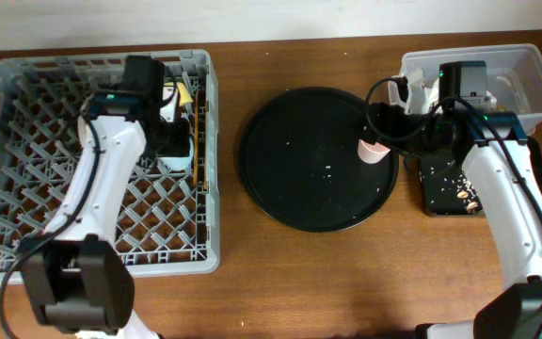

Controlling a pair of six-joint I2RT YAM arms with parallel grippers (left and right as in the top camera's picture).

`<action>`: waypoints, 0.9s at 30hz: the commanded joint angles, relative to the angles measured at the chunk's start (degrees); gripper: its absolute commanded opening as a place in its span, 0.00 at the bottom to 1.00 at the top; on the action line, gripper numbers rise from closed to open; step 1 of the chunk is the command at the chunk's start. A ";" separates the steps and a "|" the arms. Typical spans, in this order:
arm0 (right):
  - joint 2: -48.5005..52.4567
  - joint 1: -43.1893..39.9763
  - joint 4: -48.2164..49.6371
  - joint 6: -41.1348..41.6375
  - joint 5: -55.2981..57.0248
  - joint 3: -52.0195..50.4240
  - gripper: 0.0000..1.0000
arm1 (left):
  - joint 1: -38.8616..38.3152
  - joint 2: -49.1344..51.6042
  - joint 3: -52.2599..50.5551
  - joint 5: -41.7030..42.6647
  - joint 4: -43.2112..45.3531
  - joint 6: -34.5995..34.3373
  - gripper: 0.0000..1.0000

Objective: Sort waste into correct bins and load items into the dishwasher rack

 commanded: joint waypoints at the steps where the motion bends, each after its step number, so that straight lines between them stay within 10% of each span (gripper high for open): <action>1: -0.24 0.37 -0.22 -0.81 0.81 0.35 0.88 | -1.81 1.70 -0.26 -0.39 -0.02 -0.70 0.13; 4: -0.24 0.37 -0.31 -0.81 0.96 0.35 0.88 | -2.01 1.79 -0.26 -0.39 -1.16 -0.74 0.14; 6: -0.24 0.37 -0.70 -0.81 0.98 0.35 0.88 | -2.01 1.79 -0.26 -0.39 -1.33 -0.74 0.55; 11: -0.24 0.37 -1.14 -0.81 0.98 0.35 0.87 | -2.01 1.79 -0.26 -0.39 -1.46 -0.74 0.77; 21: -0.24 0.15 -1.33 -1.11 5.07 0.35 0.81 | -3.80 1.77 12.44 -0.02 -5.03 -0.46 0.80; 27: 1.31 0.26 -4.94 5.73 33.48 0.35 0.71 | -14.45 2.27 15.61 2.67 -2.49 -0.13 0.80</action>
